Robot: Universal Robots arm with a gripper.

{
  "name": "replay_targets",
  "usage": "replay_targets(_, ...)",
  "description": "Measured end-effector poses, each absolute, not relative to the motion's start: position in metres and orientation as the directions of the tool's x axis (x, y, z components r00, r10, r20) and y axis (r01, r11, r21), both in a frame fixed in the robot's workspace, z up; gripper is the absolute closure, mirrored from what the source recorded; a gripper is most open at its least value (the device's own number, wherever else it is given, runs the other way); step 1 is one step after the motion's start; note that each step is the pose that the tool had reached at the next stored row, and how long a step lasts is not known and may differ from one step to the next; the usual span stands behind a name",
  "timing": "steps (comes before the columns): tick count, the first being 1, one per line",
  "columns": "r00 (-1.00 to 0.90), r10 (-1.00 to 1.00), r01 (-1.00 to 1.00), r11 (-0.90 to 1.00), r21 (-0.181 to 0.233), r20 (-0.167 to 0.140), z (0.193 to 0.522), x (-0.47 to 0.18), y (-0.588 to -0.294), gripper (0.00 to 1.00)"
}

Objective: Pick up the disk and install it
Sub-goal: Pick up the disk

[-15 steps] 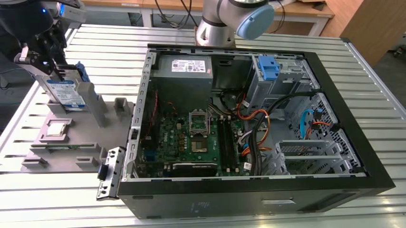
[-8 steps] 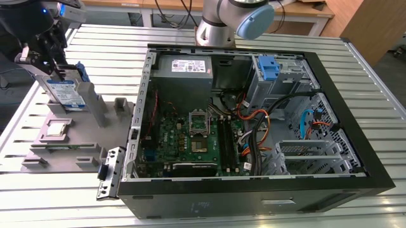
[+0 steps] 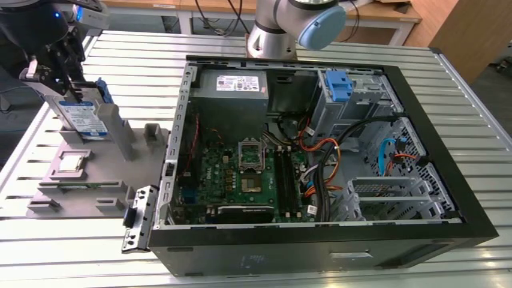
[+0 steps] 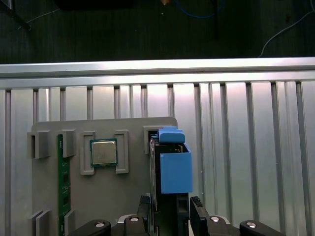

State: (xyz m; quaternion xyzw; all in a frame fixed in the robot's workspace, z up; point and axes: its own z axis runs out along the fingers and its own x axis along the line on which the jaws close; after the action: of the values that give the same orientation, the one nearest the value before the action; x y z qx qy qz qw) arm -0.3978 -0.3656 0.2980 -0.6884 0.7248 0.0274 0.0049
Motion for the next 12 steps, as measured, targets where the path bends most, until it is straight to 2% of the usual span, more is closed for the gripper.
replay_targets(10, -0.052, -0.998, -0.998, 0.051, 0.033, -0.045, 0.2978, -0.3978, -0.3655, 0.55)
replay_targets(11, -0.052, -0.998, -0.998, 0.051, 0.033, -0.045, 0.2978, -0.3978, -0.3655, 0.56)
replay_targets(12, -0.052, -0.998, -0.998, 0.051, 0.033, -0.045, 0.2978, -0.3979, -0.3656, 0.63)
